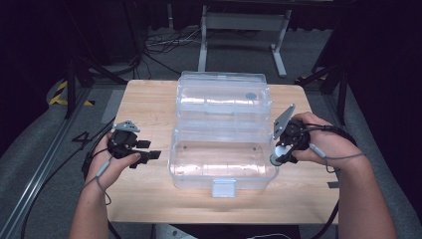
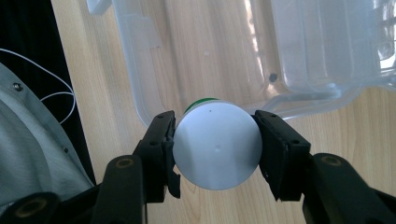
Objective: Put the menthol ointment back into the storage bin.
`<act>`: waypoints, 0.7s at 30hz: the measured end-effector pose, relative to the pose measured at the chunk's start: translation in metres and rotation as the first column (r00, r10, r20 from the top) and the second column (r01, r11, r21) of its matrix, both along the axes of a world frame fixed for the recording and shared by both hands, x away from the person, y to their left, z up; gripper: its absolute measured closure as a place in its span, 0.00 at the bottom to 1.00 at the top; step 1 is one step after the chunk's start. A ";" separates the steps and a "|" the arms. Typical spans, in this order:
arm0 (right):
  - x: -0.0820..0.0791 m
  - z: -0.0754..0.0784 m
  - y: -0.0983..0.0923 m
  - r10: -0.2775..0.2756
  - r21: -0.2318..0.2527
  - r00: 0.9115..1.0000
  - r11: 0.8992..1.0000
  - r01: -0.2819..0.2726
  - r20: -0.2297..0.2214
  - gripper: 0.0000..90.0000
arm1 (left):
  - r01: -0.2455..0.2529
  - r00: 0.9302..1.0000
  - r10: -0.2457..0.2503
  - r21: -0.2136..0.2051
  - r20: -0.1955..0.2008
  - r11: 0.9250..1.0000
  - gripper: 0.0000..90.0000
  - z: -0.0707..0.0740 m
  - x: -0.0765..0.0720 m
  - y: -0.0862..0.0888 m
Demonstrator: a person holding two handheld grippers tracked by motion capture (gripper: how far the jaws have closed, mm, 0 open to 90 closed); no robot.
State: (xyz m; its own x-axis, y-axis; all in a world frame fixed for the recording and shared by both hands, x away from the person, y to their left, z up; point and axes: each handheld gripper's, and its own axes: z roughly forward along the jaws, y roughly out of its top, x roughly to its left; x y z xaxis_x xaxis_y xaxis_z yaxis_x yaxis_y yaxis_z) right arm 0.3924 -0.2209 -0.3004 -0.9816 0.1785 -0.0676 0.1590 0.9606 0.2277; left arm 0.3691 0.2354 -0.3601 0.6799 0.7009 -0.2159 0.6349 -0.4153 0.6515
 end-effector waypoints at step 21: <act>0.003 -0.022 0.018 0.028 -0.021 0.998 0.999 -0.029 -0.049 0.56 | 0.002 1.000 -0.002 0.001 -0.001 1.000 0.45 0.000 0.000 0.000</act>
State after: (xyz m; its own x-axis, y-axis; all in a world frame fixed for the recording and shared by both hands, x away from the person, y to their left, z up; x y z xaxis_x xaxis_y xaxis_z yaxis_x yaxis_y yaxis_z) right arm 0.3951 -0.2033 -0.3220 -0.9885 0.1496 -0.0232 0.1421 0.9695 0.1999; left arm 0.3692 0.2357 -0.3603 0.6808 0.6998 -0.2163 0.6352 -0.4170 0.6502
